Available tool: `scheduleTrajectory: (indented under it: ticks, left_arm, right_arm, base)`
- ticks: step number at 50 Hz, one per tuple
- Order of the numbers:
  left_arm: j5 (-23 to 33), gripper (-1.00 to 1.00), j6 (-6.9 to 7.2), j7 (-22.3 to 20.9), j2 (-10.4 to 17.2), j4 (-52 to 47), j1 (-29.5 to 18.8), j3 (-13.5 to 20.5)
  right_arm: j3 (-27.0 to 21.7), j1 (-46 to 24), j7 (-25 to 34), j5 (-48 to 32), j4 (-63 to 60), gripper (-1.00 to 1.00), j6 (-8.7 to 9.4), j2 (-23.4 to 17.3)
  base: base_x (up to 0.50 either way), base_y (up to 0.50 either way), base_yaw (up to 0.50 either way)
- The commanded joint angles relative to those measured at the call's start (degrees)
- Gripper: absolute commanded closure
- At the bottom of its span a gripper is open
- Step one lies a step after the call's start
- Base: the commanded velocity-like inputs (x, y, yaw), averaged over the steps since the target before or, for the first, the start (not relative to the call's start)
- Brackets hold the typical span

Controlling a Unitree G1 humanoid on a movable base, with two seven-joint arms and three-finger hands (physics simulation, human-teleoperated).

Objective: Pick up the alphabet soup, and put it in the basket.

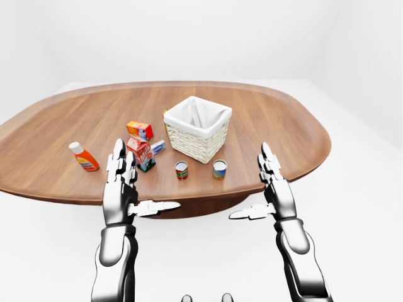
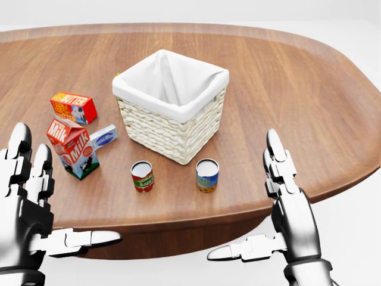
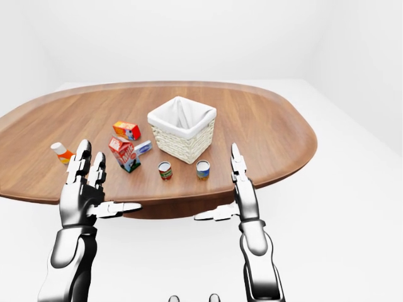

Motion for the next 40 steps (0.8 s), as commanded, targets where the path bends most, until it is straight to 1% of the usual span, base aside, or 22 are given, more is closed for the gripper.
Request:
scheduleTrajectory:
  ticks: [1,9,10,13,16,19,21,25,29,31,32,33,40]
  left_arm:
    - [0.07,-1.00,-0.04,-0.05,-0.01,0.02,0.05,-0.07]
    - [0.05,-1.00,-0.25,-0.11,-0.01,0.21,0.06,0.00]
    - [0.09,-1.00,0.02,-0.05,-0.02,-0.13,0.14,-0.05]
    - [0.10,-1.00,0.21,-0.03,-0.04,-0.44,0.25,-0.09]
    - [0.05,-1.00,0.06,-0.07,-0.01,-0.15,0.11,0.04]
    - [0.09,-1.00,0.09,-0.06,-0.04,-0.24,0.16,-0.01]
    - [0.17,-1.00,0.11,-0.02,-0.08,-0.39,0.32,-0.09]
    - [0.17,-1.00,-0.16,-0.06,-0.06,-0.14,0.30,-0.02]
    - [0.17,-1.00,-0.01,-0.03,-0.07,-0.34,0.32,-0.03]
    - [0.18,-1.00,-0.08,-0.04,-0.06,-0.24,0.28,-0.02]
    - [0.20,-1.00,-0.09,0.05,-0.15,-0.12,0.27,-0.13]
    - [0.29,-1.00,-0.15,0.10,-0.15,-0.11,0.30,-0.18]
    - [0.34,-1.00,0.17,0.20,-0.13,-0.49,0.40,-0.25]
  right_arm:
    - [0.24,0.15,0.06,-0.03,-0.10,-1.00,-0.08,0.03]
    - [0.18,0.13,-0.11,-0.10,0.09,-1.00,-0.01,0.05]
    - [0.19,0.14,-0.12,-0.11,0.08,-1.00,0.00,0.05]
    - [0.30,0.30,-0.11,-0.18,-0.10,-1.00,-0.13,0.03]
    - [0.26,0.21,-0.15,-0.23,0.15,-1.00,-0.44,0.00]
    - [0.30,0.22,-0.15,-0.26,0.02,-1.00,-0.37,0.02]
    - [0.24,0.16,-0.32,-0.41,0.51,-1.00,-0.71,0.00]
    - [0.24,0.22,-0.31,-0.31,0.44,-1.00,-0.56,0.05]
    - [0.19,0.17,-0.31,-0.26,0.51,-1.00,-0.52,0.03]
    - [0.14,0.12,-0.27,-0.13,0.35,-1.00,-0.33,0.04]
    - [0.44,0.31,-0.24,-0.22,0.10,-1.00,0.04,0.15]
    - [0.44,0.21,-0.26,-0.20,0.41,-1.00,-0.06,0.13]
    - [0.45,0.13,-0.38,-0.18,0.26,-1.00,0.19,0.11]
  base:
    - [0.26,0.00,0.00]
    - [0.29,-0.01,0.00]
    - [0.33,-0.02,0.00]
    - [0.32,-0.02,0.00]
    - [0.32,-0.01,0.00]
    - [0.32,-0.02,0.00]
    - [0.32,-0.02,0.00]
    - [0.30,-0.02,0.00]
    - [0.23,-0.02,0.00]
    - [0.19,-0.02,0.00]
    - [0.20,-0.02,0.00]
    - [0.20,-0.02,0.00]
    - [0.19,-0.02,0.00]
